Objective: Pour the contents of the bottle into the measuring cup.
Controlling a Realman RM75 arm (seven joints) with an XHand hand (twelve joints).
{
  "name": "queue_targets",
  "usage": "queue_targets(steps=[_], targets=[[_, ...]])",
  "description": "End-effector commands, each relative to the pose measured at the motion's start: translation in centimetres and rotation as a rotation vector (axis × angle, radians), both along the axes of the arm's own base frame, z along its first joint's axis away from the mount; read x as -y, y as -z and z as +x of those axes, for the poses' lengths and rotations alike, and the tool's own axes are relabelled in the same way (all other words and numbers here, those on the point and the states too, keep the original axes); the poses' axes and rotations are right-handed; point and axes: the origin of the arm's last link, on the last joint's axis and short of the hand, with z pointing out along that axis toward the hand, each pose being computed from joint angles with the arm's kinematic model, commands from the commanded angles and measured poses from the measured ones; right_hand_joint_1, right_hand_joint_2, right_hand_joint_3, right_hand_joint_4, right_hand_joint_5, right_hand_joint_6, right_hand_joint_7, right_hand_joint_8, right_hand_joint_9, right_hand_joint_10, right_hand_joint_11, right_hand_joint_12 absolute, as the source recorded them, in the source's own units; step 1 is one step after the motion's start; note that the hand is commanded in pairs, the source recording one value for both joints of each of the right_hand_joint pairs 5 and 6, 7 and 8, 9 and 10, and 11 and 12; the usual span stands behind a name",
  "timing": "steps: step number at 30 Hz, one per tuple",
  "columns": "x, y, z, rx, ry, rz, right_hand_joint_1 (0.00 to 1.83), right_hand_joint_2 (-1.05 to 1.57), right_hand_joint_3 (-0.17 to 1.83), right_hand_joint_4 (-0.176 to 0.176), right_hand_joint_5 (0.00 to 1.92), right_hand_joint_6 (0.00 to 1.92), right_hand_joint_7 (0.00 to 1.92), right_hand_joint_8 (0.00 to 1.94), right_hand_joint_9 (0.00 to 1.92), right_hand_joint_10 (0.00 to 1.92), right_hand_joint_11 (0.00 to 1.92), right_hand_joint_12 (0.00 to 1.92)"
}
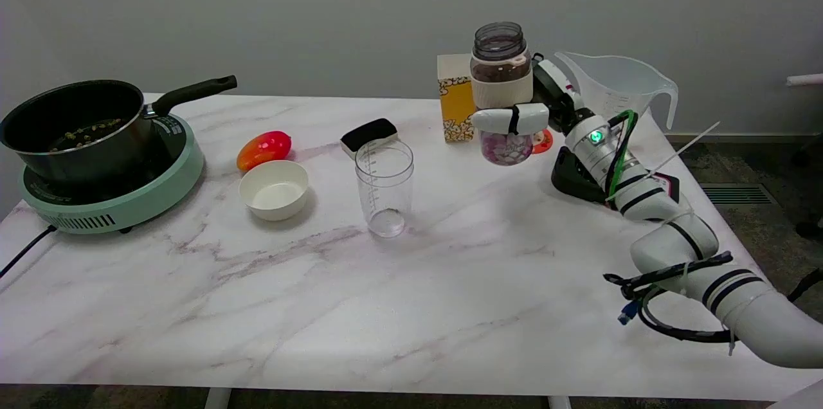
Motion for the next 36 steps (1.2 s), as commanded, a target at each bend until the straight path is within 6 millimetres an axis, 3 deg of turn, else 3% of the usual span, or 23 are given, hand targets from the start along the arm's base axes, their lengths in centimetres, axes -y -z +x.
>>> queue_targets(steps=[1,26,36], targets=[[0.8,-1.5,3.5,-0.264,-0.033,-0.028,1.25,1.57,0.26,0.0,1.92,1.92,1.77,1.77,1.65,1.65,1.35,1.35],[-0.5,2.9,4.6,-0.639,-0.143,0.007,1.24,1.57,0.27,0.0,1.92,1.92,1.75,1.75,1.63,1.63,1.33,1.33],[-1.4,5.3,2.9,-0.719,-0.151,-0.025,1.24,1.57,0.27,0.0,1.92,1.92,1.75,1.75,1.63,1.63,1.33,1.33]])
